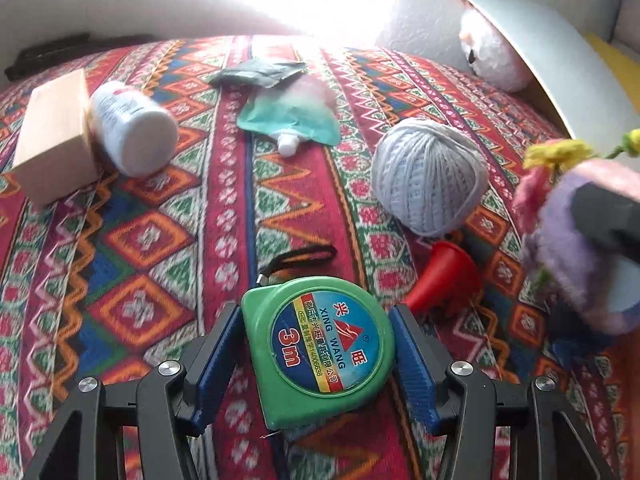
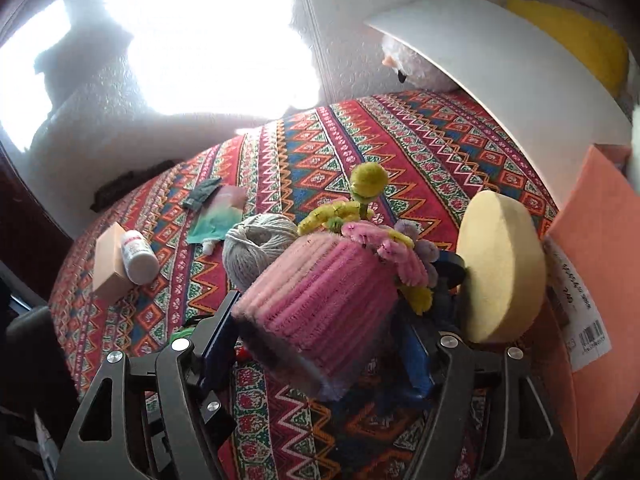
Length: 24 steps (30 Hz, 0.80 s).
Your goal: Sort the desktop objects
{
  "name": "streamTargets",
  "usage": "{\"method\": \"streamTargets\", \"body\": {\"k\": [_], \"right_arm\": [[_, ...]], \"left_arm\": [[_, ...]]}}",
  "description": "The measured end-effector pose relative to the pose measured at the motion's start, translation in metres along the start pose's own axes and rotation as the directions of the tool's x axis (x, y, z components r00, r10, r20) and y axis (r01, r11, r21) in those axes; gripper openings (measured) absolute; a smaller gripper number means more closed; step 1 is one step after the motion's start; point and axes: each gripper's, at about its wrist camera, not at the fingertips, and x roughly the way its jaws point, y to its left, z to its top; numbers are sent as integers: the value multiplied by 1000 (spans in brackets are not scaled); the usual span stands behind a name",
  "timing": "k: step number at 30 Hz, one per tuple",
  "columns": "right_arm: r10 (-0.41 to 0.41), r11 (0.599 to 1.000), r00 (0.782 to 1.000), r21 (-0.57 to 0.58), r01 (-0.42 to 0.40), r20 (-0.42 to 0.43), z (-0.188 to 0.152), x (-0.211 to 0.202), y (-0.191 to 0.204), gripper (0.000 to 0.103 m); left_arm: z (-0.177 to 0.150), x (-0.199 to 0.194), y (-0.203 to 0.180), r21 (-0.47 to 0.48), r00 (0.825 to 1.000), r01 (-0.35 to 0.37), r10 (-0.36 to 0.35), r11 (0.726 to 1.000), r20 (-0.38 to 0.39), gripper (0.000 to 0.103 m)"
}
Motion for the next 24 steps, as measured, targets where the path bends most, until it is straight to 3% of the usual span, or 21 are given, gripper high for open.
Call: {"method": "streamTargets", "body": {"k": [6, 13, 15, 17, 22, 24], "right_arm": [[91, 995, 994, 32, -93, 66, -12, -78, -7, 74], [181, 983, 969, 2, -184, 167, -37, -183, -5, 74], [198, 980, 961, -7, -200, 192, -44, -210, -5, 74], [208, 978, 952, -15, -210, 225, -51, -237, -7, 74], [196, 979, 932, -10, -202, 307, -61, -299, -25, 74], [184, 981, 925, 2, -196, 333, -64, -320, -37, 74]], "left_arm": [[-30, -56, 13, -32, 1000, 4, -3, 999, 17, 62], [-46, -132, 7, -40, 996, 38, -35, 998, 86, 58], [-45, -153, -4, -16, 992, 56, -54, 998, 115, 53], [-43, -177, -20, 19, 986, 74, -76, 997, 146, 27], [-46, -209, -35, 52, 979, 99, -107, 994, 172, 28], [-50, -216, -34, 49, 979, 106, -113, 993, 173, 42]]}}
